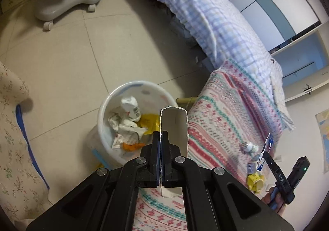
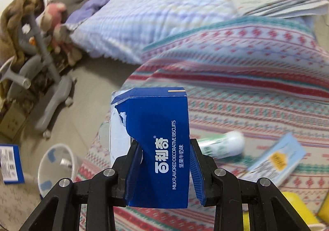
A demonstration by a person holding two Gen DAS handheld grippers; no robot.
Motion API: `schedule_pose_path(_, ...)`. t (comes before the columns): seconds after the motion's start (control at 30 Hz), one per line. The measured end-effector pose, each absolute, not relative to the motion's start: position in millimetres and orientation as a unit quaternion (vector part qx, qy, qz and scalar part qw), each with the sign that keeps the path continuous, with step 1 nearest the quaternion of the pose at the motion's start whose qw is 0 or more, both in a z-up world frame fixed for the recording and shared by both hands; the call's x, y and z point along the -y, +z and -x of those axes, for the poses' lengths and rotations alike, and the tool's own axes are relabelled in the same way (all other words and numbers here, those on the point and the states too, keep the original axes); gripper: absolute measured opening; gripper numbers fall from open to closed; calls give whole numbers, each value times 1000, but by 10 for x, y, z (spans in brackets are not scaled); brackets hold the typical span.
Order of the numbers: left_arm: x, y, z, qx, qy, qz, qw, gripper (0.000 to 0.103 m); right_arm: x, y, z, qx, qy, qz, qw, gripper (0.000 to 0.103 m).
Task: Collect trash
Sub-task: 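Open left gripper over wastebasket while right gripper drops blue biscuit box into it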
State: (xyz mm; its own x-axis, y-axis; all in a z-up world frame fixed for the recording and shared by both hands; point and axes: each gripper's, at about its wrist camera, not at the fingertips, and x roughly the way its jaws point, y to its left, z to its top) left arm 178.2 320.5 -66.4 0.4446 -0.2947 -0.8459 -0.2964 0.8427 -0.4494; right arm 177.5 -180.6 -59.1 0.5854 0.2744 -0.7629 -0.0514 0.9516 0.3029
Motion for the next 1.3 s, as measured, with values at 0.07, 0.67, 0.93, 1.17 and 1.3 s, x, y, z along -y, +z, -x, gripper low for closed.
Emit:
schedule_pose_path(0.07,-3192,-694,-1790,-531,0,282,799,0,1631,-658,-1767,-453,107,-122,877,40)
schedule_pose_path(0.67,-3431,-943,-1894,-546,28,299,782,4,233,-1201,-1641,-507,211,-94,831,41)
schedule_pose_path(0.93,-3440,-877,-1851,-540,25,307,783,50,-435,-1166,-1764,-483,245,-75,837,41)
schedule_pose_path(1.17,-3527,-826,-1804,-529,32,332,780,50,-854,-1275,-1926,-482,245,-47,840,41)
schedule_pose_path(1.3,-3511,-805,-1811,-526,33,332,782,50,-957,-1356,-1965,-487,242,-40,838,41)
